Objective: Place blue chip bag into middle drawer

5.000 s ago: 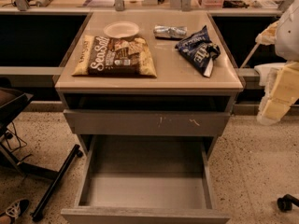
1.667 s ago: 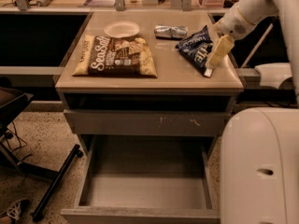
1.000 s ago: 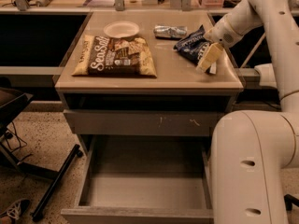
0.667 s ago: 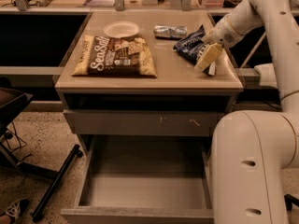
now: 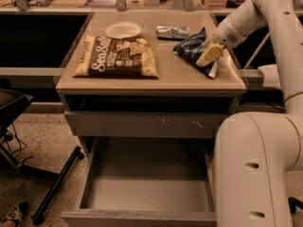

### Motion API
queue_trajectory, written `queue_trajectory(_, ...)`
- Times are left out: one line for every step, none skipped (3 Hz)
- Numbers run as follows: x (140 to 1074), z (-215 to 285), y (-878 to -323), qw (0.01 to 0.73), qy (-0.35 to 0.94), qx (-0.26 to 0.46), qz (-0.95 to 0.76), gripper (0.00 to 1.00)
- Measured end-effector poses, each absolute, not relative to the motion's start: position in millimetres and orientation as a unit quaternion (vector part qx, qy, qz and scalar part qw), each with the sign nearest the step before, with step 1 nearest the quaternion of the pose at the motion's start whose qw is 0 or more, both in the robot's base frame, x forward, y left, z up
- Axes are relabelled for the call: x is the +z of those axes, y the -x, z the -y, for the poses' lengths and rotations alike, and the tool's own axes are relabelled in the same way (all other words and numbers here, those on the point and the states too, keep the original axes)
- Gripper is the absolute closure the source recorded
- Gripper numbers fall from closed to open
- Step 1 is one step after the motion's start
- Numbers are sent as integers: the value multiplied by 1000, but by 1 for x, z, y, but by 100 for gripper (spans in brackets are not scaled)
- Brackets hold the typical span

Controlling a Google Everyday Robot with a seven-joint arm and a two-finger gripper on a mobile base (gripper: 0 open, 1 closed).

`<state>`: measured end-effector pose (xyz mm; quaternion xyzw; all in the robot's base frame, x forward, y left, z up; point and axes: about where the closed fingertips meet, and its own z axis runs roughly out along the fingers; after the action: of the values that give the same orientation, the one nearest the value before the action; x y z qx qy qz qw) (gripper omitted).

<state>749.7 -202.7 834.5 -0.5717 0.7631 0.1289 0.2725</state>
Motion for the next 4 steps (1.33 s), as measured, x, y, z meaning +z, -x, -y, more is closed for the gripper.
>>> queue_trajectory(863, 208, -739, 276, 570, 108, -766, 89)
queue_trajectory(914, 205, -715, 299, 567, 78, -764, 100)
queue_trajectory(964, 177, -675, 329, 581, 69, -741, 100)
queue_trajectory(978, 161, -635, 379, 577, 93, -717, 100)
